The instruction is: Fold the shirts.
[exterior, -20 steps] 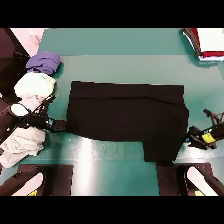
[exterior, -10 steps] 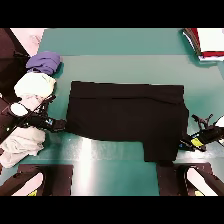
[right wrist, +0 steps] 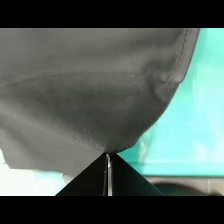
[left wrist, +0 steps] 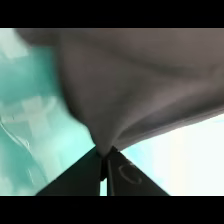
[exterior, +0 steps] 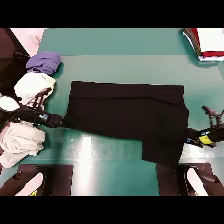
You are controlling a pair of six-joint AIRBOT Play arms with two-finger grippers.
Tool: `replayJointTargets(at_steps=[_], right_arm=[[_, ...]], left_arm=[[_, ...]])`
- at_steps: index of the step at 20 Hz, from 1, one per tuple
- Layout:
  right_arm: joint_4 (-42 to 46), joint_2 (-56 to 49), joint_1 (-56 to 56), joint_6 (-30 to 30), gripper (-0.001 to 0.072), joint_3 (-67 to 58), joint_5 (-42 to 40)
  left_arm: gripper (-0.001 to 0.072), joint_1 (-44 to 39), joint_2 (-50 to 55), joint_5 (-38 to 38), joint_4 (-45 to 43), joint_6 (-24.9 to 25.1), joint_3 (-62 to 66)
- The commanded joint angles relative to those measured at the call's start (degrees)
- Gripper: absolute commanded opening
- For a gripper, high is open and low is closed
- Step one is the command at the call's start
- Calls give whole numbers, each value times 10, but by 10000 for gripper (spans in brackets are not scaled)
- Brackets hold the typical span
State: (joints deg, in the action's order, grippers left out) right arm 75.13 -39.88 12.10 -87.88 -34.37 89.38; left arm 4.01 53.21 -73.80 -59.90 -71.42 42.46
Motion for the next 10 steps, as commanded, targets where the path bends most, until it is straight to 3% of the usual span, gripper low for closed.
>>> replayJointTargets(at_steps=[1, 3, 10], right_arm=[[-1, 57, -1, -8, 9, -73, 45], [-1, 40, -1, -3, 9, -115, 27], [-5, -175, -7, 63, 9, -250, -93]], left_arm=[[24, 0, -58, -74, 18, -28, 58], [24, 0, -59, -57, 20, -28, 85], [24, 0, 21, 183, 18, -22, 90]])
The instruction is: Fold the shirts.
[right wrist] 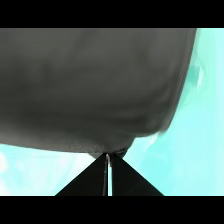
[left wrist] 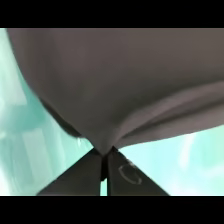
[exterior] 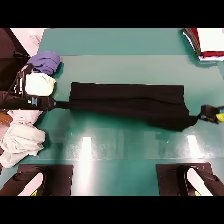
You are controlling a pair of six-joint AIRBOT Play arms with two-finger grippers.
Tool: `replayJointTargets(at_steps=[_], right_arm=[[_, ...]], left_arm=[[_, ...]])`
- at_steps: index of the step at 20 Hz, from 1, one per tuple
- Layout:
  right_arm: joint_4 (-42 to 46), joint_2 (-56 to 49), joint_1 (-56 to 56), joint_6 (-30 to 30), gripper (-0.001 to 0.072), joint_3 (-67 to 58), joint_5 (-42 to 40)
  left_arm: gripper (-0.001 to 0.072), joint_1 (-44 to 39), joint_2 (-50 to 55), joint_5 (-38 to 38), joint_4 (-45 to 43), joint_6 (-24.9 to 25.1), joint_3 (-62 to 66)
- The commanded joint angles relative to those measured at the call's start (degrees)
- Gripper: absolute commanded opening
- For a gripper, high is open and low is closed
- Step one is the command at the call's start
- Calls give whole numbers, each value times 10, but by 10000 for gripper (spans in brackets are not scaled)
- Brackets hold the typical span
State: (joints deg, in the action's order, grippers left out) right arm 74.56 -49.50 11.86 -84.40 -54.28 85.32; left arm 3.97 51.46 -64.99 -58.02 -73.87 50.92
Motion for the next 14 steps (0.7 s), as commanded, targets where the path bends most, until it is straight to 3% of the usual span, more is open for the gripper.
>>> replayJointTargets(at_steps=[1, 8, 14], right_arm=[[0, -113, -14, 35, 9, -68, -71], [1, -300, -76, 34, 10, -194, -143], [-3, -398, -79, 23, 17, -270, -162]], left_arm=[[25, 0, 66, 127, 0, 4, 5], [26, 0, 221, 248, 91, 76, 13], [27, 0, 304, 283, 102, 79, 100]])
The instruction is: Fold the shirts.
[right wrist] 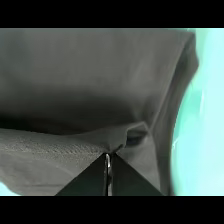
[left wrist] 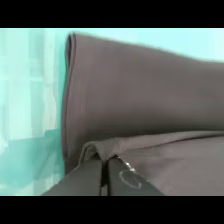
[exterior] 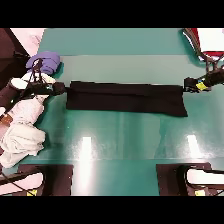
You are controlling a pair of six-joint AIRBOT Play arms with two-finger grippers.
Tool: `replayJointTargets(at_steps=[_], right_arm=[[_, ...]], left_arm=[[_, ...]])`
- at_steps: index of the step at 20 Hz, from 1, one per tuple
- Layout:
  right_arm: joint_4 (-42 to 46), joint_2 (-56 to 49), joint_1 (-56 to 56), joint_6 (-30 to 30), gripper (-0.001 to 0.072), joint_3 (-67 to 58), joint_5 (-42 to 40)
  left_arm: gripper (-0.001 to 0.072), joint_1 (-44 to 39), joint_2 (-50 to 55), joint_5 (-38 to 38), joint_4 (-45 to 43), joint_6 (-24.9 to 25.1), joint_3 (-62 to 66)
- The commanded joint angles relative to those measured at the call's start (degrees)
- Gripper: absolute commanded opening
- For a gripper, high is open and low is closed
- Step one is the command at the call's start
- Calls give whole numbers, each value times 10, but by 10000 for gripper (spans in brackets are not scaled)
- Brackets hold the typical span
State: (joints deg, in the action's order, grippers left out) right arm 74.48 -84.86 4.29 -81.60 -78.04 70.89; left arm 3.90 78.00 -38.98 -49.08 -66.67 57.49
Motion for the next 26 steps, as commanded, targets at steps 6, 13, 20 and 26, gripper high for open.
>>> replayJointTargets(at_steps=[6, 13, 20, 26], right_arm=[[-126, -70, 34, 16, 472, -67, -2], [-183, -63, 164, 95, 689, 30, 90], [-285, -155, 204, 196, 652, 57, 92], [-323, -191, 133, 217, 564, 19, 125]], left_arm=[[546, 1, 55, -24, 17, -9, 82], [26, -2, 52, -202, 19, -7, 110], [25, -84, 52, -207, 19, -8, 110], [25, -124, 52, -191, 21, -10, 110]])
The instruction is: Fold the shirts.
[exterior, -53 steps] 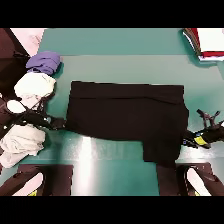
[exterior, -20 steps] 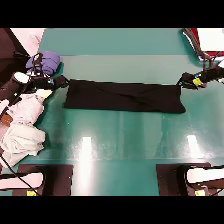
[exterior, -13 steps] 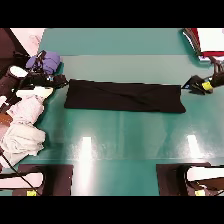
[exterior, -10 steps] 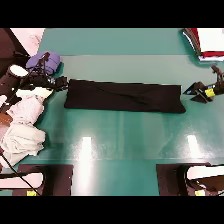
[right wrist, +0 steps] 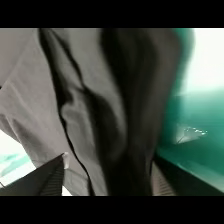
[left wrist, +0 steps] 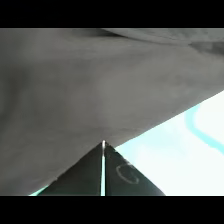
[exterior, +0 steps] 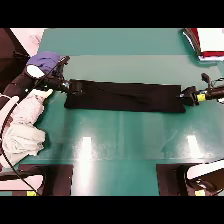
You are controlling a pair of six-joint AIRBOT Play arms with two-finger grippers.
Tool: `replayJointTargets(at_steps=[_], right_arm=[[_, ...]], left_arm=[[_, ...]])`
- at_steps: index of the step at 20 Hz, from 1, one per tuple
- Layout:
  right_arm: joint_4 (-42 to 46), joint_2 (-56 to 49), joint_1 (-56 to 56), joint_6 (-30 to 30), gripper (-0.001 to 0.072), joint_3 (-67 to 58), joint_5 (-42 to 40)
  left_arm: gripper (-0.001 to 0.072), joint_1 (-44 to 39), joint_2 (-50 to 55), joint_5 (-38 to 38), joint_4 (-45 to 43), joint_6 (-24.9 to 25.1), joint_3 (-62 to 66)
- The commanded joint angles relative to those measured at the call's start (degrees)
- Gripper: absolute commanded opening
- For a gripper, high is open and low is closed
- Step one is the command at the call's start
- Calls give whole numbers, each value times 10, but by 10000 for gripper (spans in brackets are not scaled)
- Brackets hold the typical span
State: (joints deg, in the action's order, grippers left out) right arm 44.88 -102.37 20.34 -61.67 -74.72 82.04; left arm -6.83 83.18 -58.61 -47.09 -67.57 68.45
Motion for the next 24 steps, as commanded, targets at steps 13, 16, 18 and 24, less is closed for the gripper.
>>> replayJointTargets(at_steps=[13, 16, 18, 24], right_arm=[[-49, 83, -53, -17, 9, -16, 26], [-49, 142, -79, -61, 9, -64, 60], [-49, 164, -111, -100, 9, -120, 74], [-49, 152, -247, -176, 9, -298, 99]], left_arm=[[24, -78, 21, 49, 14, -30, 33], [24, -134, 83, 69, 14, -32, 116], [24, -167, 141, 72, 15, -49, 185], [25, -231, 311, 69, 23, -76, 350]])
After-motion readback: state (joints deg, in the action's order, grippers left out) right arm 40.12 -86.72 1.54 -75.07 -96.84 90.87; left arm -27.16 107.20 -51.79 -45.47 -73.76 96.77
